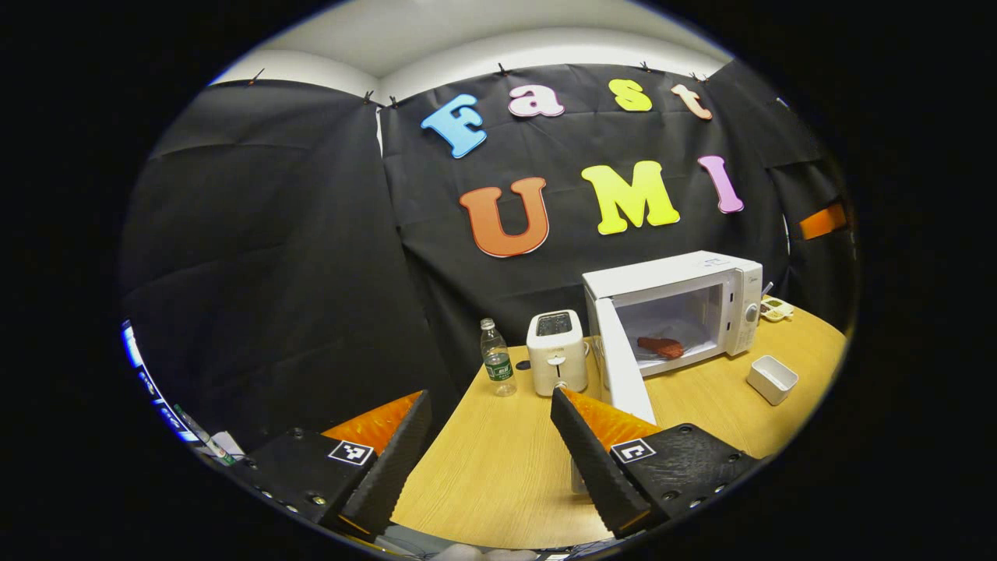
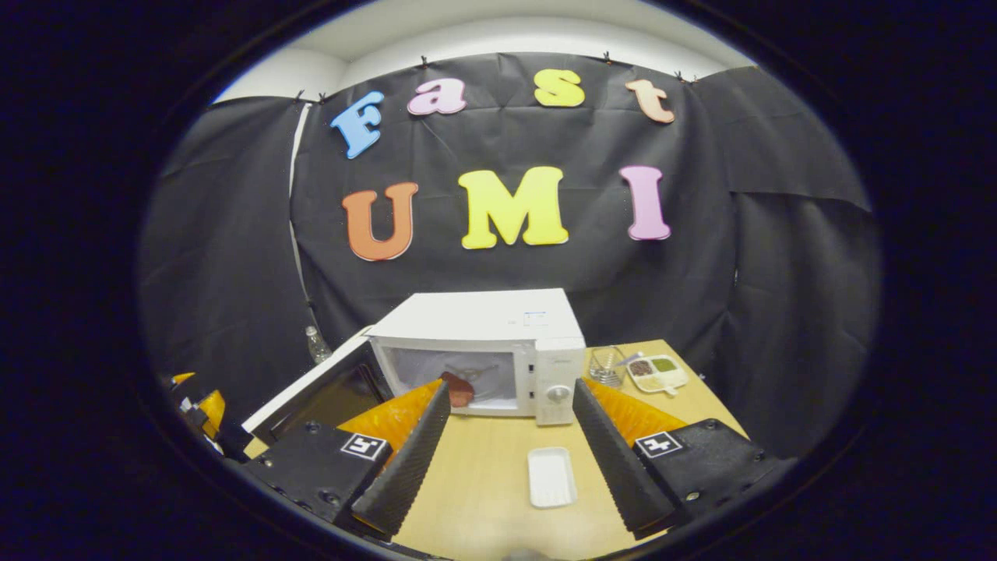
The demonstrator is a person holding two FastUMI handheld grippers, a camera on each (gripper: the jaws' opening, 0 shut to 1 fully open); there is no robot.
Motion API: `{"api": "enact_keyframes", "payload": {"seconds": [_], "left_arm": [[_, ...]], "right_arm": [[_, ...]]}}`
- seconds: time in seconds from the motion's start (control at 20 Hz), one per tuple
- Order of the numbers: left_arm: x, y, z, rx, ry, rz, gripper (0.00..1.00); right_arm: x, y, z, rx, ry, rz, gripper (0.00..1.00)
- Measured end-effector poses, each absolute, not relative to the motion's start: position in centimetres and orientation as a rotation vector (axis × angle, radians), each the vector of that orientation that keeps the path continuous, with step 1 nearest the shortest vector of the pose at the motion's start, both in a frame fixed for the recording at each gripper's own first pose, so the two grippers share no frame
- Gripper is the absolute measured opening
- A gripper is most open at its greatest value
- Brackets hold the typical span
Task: Open the microwave oven with the left hand, put the food in, and close the microwave oven.
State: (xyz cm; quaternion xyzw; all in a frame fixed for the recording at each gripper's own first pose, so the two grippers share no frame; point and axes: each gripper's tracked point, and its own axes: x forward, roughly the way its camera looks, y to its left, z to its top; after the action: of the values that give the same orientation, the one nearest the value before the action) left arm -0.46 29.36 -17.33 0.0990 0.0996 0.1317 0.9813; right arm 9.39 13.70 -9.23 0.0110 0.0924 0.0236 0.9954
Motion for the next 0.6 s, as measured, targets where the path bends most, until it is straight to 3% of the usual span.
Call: {"api": "enact_keyframes", "payload": {"seconds": [0.05,0.1,0.2,0.25,0.3,0.35,0.4,0.45,0.5,0.6], "left_arm": [[-0.3,29.3,-17.5,0.188,0.205,0.265,0.95],[0.0,28.9,-17.9,0.184,0.213,0.253,0.95],[0.8,28.0,-18.4,0.173,0.213,0.213,0.94],[1.1,27.8,-18.7,0.165,0.212,0.198,0.94],[1.6,27.1,-19.0,0.147,0.208,0.156,0.79],[1.8,27.2,-18.9,0.141,0.192,0.167,0.75],[2.2,27.3,-19.5,0.140,0.209,0.180,0.37],[2.6,27.6,-20.5,0.134,0.230,0.179,0.00],[2.1,27.1,-20.9,0.125,0.224,0.170,0.00],[2.2,27.2,-21.0,0.142,0.217,0.167,0.00]], "right_arm": [[8.0,12.6,-8.8,0.037,0.186,0.029,0.90],[6.7,11.6,-8.2,0.059,0.182,0.013,1.00],[5.2,10.5,-7.6,0.076,0.162,-0.010,1.00],[4.7,9.8,-7.6,0.072,0.161,-0.029,0.90],[4.3,9.5,-7.3,0.078,0.157,-0.030,1.00],[4.0,9.7,-7.3,0.089,0.161,-0.017,1.00],[3.9,9.7,-7.3,0.095,0.168,-0.010,0.90],[3.8,9.5,-7.5,0.092,0.171,-0.009,0.90],[3.7,9.4,-7.5,0.093,0.177,-0.010,1.00],[3.8,9.4,-7.5,0.101,0.191,-0.005,1.00]]}}
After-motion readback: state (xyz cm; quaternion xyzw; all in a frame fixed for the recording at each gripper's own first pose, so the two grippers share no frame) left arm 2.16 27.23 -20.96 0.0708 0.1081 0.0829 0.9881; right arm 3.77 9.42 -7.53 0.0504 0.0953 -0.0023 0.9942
